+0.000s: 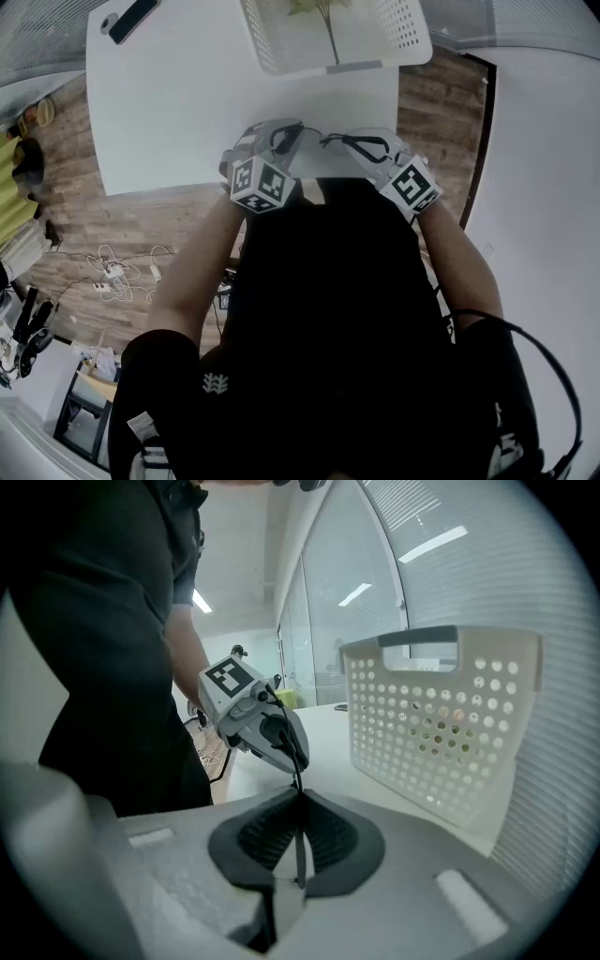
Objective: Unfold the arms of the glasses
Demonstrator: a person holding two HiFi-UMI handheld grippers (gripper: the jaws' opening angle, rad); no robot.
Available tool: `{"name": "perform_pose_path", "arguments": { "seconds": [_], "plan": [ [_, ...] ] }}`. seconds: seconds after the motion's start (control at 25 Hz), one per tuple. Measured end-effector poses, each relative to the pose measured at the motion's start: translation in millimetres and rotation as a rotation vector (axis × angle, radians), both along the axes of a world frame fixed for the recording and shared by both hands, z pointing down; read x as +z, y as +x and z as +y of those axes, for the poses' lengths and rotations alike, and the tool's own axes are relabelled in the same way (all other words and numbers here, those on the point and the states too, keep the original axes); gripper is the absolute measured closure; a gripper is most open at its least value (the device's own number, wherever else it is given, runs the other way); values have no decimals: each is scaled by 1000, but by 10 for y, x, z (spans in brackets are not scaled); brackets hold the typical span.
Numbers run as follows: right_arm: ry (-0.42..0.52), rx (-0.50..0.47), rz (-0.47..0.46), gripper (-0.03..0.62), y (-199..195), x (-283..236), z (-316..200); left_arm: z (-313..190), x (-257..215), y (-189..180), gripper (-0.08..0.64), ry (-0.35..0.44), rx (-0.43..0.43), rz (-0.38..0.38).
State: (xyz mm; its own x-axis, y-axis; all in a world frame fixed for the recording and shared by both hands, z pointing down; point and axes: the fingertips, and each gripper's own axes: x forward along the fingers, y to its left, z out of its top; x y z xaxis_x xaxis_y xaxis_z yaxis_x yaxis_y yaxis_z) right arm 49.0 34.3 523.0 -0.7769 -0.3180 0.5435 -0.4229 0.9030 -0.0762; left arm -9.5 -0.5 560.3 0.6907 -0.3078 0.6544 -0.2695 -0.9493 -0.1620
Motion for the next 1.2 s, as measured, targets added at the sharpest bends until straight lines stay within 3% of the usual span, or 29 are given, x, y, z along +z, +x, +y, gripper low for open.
{"name": "perform_pose_path", "arguments": {
  "seconds": [0.56, 1.2],
  "plan": [
    [3, 64, 12, 578, 258, -91, 46, 28, 14, -134, 532, -3, -38, -5],
    [-9, 231, 55, 577, 429, -37, -44, 107, 36, -338, 528, 36, -75, -12]
  ]
}}
